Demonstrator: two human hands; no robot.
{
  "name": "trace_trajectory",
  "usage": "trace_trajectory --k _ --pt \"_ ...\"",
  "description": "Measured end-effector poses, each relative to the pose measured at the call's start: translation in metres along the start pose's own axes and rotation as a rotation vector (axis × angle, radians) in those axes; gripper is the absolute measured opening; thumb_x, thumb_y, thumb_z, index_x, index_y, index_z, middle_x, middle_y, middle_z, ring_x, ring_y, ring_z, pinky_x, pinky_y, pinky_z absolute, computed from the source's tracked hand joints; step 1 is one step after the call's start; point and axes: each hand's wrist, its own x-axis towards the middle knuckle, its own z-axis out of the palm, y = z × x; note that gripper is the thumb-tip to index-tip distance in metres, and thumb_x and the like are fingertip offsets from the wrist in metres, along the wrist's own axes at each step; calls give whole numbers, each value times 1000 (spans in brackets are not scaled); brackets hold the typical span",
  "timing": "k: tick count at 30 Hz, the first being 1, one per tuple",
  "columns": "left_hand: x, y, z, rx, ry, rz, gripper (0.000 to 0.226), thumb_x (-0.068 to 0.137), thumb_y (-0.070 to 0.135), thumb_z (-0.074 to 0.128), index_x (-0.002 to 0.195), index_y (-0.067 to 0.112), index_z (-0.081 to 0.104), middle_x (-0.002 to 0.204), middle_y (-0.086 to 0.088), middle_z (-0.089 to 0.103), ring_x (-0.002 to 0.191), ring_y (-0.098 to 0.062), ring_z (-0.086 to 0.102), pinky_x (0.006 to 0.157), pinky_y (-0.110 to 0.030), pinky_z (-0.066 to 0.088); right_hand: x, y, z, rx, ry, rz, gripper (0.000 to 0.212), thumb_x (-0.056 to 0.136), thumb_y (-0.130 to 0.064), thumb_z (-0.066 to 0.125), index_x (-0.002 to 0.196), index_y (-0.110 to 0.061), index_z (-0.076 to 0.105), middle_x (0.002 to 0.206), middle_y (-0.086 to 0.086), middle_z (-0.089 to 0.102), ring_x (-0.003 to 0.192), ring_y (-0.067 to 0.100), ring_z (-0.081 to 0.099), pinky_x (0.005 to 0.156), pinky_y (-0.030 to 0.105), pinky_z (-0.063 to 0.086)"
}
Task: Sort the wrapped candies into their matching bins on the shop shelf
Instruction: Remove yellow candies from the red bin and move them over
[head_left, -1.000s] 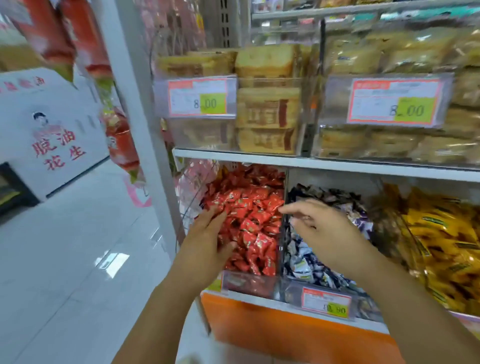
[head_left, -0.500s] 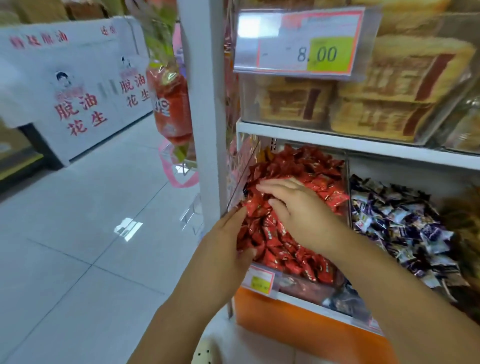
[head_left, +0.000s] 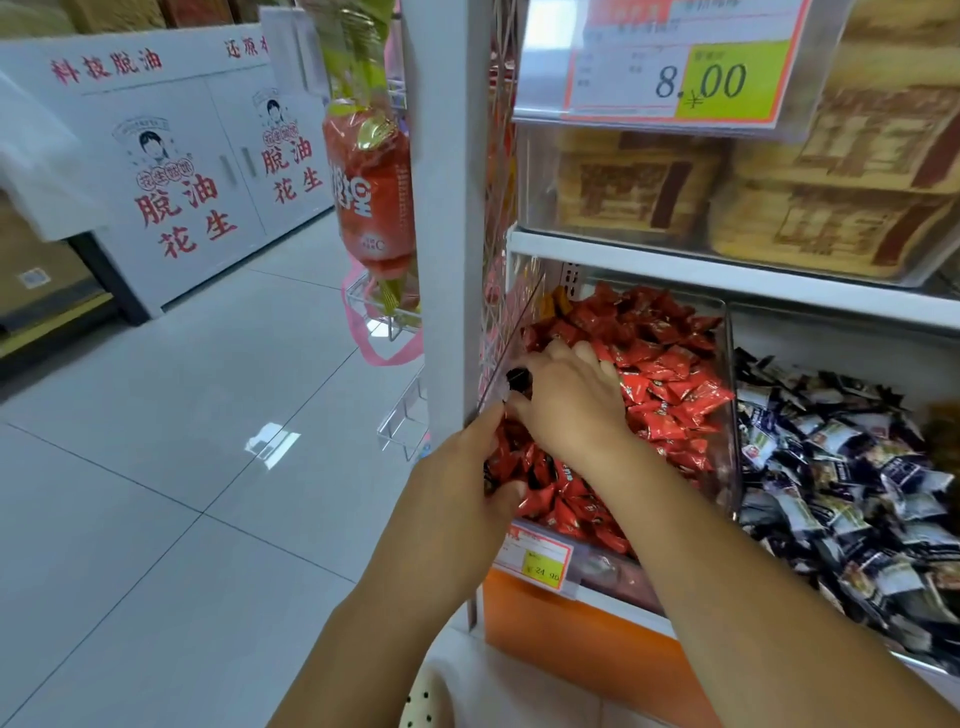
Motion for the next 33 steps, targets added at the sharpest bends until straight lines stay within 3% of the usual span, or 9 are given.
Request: trace_trajectory --k 2,8,14,18,21,23,26,29,33 --pt "0 0 0 6 -3 -2 67 91 17 62 144 44 30 105 19 52 75 9 44 67 3 33 0 0 0 0 23 3 40 91 -45 53 128 -30 56 128 -2 50 121 21 36 99 35 28" --pt "4 3 1 -29 24 31 63 91 19 62 143 42 34 113 26 50 100 10 44 72 7 28 -15 22 -26 373 60 -79 19 86 -35 67 102 -25 70 108 -5 61 107 20 46 91 34 38" --pt "21 14 9 -15 110 84 58 88 27 68 141 34 45 128 12 58 117 -2 52 91 -6 35 -46 32 -71 747 -4 -69 13 81 -24 75 75 -32 66 77 -15 64 69 -7 55 65 7 40" --pt "22 29 8 -55 166 139 29 89 22 66 116 33 67 102 16 68 89 2 58 77 -8 44 -61 38 -76 800 -85 -51 11 85 -27 70 79 -35 67 75 -16 68 70 -11 57 65 3 41" --pt "9 27 1 7 178 62 13 91 27 62 97 36 69 77 12 68 70 -2 61 66 -16 46 -62 43 -75 801 -116 -14 17 95 -30 54 100 -31 70 86 -17 70 78 -9 61 70 7 46" --pt "-6 19 -6 25 190 -27 7 92 30 59 92 36 62 74 16 65 68 -1 63 65 -18 51 -59 44 -71 788 -138 -20 22 99 -26 48 111 -29 66 99 -16 69 83 -9 62 76 13 49" --pt "-21 3 -19 3 187 -138 3 89 31 61 86 31 61 79 15 69 74 -3 65 68 -30 57 -54 32 -56 605 -138 -178 19 95 -22 55 104 -32 69 107 -18 64 95 -10 54 88 21 45" --pt "-23 -8 -31 -94 184 -188 7 86 26 66 81 29 64 76 13 70 74 -6 66 61 -28 58 -55 12 -33 393 -189 -406 18 91 -32 61 107 -34 69 118 -18 61 126 6 37 110 32 26" --pt "-22 -12 -37 -176 163 -202 10 85 18 65 77 24 64 75 7 71 73 -13 68 55 -23 56 -55 20 -30 -34 -154 -427 28 90 -53 51 115 -48 62 121 -16 49 125 16 27 108 37 7"
